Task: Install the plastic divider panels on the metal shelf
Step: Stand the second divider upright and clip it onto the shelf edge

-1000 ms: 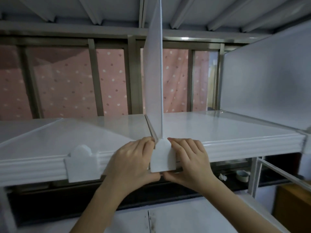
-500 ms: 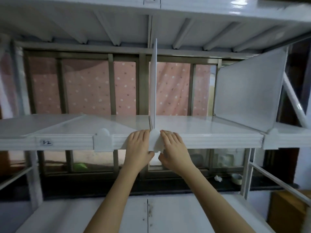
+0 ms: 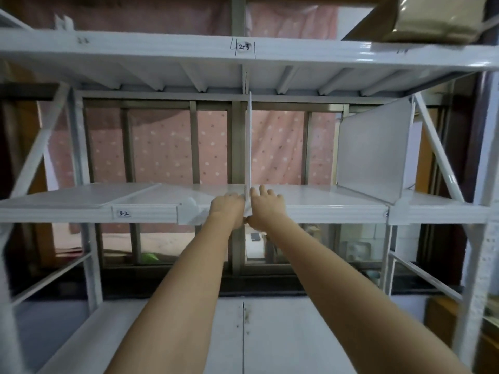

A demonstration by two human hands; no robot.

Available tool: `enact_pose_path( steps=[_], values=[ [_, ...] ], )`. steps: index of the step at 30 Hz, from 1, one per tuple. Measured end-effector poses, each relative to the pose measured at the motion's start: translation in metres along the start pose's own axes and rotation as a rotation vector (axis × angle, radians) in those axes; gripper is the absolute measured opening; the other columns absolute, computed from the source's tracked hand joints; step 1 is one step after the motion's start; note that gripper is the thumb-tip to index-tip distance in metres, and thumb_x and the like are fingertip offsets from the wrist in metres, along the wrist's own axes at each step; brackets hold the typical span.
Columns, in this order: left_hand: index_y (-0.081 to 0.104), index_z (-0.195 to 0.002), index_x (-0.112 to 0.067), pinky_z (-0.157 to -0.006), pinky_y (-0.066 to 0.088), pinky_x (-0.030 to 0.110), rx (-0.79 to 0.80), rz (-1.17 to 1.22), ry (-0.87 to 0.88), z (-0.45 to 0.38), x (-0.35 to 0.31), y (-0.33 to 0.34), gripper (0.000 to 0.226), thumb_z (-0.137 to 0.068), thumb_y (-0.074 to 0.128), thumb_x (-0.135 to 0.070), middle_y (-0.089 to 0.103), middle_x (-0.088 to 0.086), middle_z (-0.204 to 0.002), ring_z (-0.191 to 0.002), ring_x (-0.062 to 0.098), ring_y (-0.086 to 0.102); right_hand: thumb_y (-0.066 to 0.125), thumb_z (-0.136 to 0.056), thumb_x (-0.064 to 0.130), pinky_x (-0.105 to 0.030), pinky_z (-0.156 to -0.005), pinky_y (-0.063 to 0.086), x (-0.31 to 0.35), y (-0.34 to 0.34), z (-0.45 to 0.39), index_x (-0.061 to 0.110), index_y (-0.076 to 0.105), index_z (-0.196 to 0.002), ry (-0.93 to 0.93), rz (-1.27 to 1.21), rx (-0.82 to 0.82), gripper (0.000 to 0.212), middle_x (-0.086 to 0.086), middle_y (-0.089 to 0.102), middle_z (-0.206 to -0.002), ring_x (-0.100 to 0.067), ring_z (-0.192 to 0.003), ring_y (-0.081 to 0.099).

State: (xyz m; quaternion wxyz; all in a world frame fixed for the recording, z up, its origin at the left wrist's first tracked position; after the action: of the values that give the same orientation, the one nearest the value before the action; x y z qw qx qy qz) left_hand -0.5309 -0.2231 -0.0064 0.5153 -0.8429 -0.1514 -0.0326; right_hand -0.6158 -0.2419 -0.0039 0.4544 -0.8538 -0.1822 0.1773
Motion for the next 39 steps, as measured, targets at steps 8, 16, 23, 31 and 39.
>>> enact_pose_path(
  steps=[8, 16, 23, 31, 39],
  values=[
    [0.051, -0.129, -0.016, -0.086, 0.043, 0.034, -0.065, -0.044, 0.008, 0.069, 0.036, -0.043, 0.046, -0.090, 0.054, -0.040, 0.056, 0.007, -0.125, -0.110, 0.024, 0.053, 0.053, -0.092, 0.039, -0.039, -0.102, 0.035, 0.003, -0.047, 0.051, 0.010, 0.033, -0.143, 0.133, -0.016, 0.081, 0.061, -0.012, 0.043, -0.141, -0.031, -0.128, 0.041],
    [0.042, -0.134, -0.015, -0.089, 0.041, 0.038, 0.033, -0.001, -0.047, 0.138, 0.085, -0.059, 0.052, -0.091, 0.052, -0.042, 0.050, 0.012, -0.126, -0.113, 0.028, 0.048, 0.059, -0.090, 0.037, -0.039, -0.098, 0.038, 0.063, -0.071, 0.105, 0.013, 0.035, -0.141, 0.066, 0.067, 0.133, 0.061, -0.011, 0.048, -0.132, -0.029, -0.121, 0.046],
    [0.045, -0.134, -0.014, -0.091, 0.041, 0.038, -0.025, -0.004, -0.070, 0.166, 0.101, -0.092, 0.053, -0.089, 0.054, -0.041, 0.052, 0.010, -0.129, -0.116, 0.027, 0.048, 0.059, -0.088, 0.048, -0.038, -0.098, 0.039, 0.088, -0.117, 0.111, 0.014, 0.036, -0.142, 0.031, 0.020, 0.096, 0.068, -0.011, 0.047, -0.134, -0.029, -0.123, 0.045],
    [0.044, -0.135, -0.016, -0.090, 0.042, 0.038, 0.000, -0.040, -0.182, 0.211, 0.151, -0.114, 0.055, -0.089, 0.055, -0.043, 0.052, 0.010, -0.129, -0.112, 0.027, 0.050, 0.060, -0.088, 0.047, -0.041, -0.102, 0.038, 0.149, -0.128, 0.111, 0.013, 0.034, -0.142, -0.078, -0.082, 0.098, 0.069, -0.012, 0.043, -0.139, -0.030, -0.127, 0.043],
    [0.037, -0.142, -0.011, -0.098, 0.039, 0.042, 0.125, -0.100, -0.375, 0.287, 0.242, -0.113, 0.057, -0.094, 0.048, -0.041, 0.042, 0.013, -0.140, -0.124, 0.030, 0.045, 0.050, -0.094, 0.047, -0.045, -0.115, 0.025, 0.262, -0.127, 0.114, 0.009, 0.023, -0.150, -0.290, -0.200, 0.097, 0.073, -0.014, 0.028, -0.153, -0.031, -0.140, 0.028]
  ],
)
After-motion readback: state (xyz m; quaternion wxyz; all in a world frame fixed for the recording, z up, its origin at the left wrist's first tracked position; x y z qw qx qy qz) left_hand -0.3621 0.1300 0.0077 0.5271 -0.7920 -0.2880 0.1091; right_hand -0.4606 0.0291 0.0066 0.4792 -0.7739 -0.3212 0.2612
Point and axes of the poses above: each hand's wrist, its own z-axis away from the middle knuckle, its own y-axis out of the palm, x = y × z, the point moved 4 cm from there along -z, towards the middle knuckle
